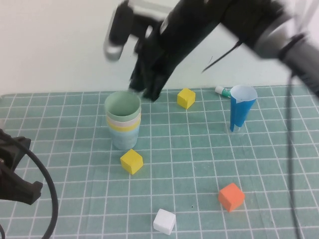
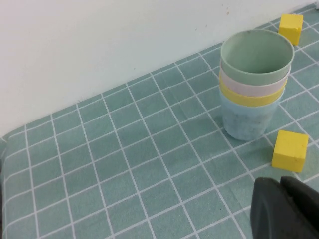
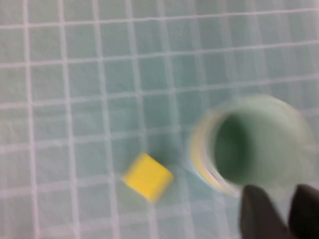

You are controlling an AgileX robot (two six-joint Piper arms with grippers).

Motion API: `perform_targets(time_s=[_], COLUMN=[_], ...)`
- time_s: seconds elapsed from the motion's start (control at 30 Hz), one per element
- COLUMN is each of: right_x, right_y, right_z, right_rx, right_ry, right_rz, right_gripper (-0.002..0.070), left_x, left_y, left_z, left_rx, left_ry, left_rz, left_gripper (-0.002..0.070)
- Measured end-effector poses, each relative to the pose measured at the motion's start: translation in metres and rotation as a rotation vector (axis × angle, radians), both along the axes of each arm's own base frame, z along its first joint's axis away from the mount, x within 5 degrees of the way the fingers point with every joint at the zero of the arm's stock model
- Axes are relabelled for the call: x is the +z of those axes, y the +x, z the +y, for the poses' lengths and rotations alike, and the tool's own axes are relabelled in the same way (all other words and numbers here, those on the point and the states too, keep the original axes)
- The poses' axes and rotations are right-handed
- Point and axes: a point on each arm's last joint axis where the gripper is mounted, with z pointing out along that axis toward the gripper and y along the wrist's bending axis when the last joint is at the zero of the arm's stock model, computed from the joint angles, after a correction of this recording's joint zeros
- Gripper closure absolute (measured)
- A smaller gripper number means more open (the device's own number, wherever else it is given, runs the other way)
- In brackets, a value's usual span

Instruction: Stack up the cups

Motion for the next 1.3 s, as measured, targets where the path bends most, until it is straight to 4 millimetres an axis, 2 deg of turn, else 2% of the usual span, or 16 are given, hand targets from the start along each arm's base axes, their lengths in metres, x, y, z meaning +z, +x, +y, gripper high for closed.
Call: perform_targets(time_s=[0.1, 0.2, 0.3, 0.47, 0.6, 0.73, 0.83, 1.07, 1.3], right_x=[0.045, 0.092, 0.123, 0.159, 0.165, 0.149, 0.127, 0.046, -0.018], right_y=[-0.014, -0.028, -0.046, -0.086, -0.118, -0.151, -0.169, -0.217, -0.270], right_z=[-0.024, -0.057, -0.089, -0.138, -0.166, -0.189, -0.202, -0.231, -0.263], right_rx=[-0.075, -0.209, -0.336, -0.473, -0.548, -0.621, -0.655, -0.701, -0.708], right_ry=[-0.041, -0.104, -0.169, -0.227, -0.215, -0.202, -0.181, -0.070, 0.071], right_rz=[-0.114, -0.271, -0.380, -0.481, -0.467, -0.388, -0.354, -0.291, -0.306], right_gripper=[0.0629, 0.0660, 0.0668, 0.0671, 0.0673, 0.0674, 0.0674, 0.0675, 0.0675], left_x=[0.004, 0.006, 0.005, -0.006, -0.014, -0.027, -0.036, -0.052, -0.067], left_y=[-0.005, -0.016, -0.031, -0.063, -0.083, -0.096, -0.100, -0.100, -0.101], left_z=[0.001, 0.004, 0.007, 0.015, 0.020, 0.023, 0.024, 0.023, 0.023], left_rx=[0.000, 0.002, 0.018, 0.032, 0.029, 0.027, 0.027, 0.031, 0.036], left_ry=[-0.003, -0.019, -0.078, -0.179, -0.214, -0.233, -0.235, -0.215, -0.174], left_rz=[-0.020, -0.068, -0.143, -0.326, -0.430, -0.483, -0.483, -0.400, -0.237], left_gripper=[0.0676, 0.0676, 0.0676, 0.0676, 0.0676, 0.0676, 0.0676, 0.0676, 0.0676])
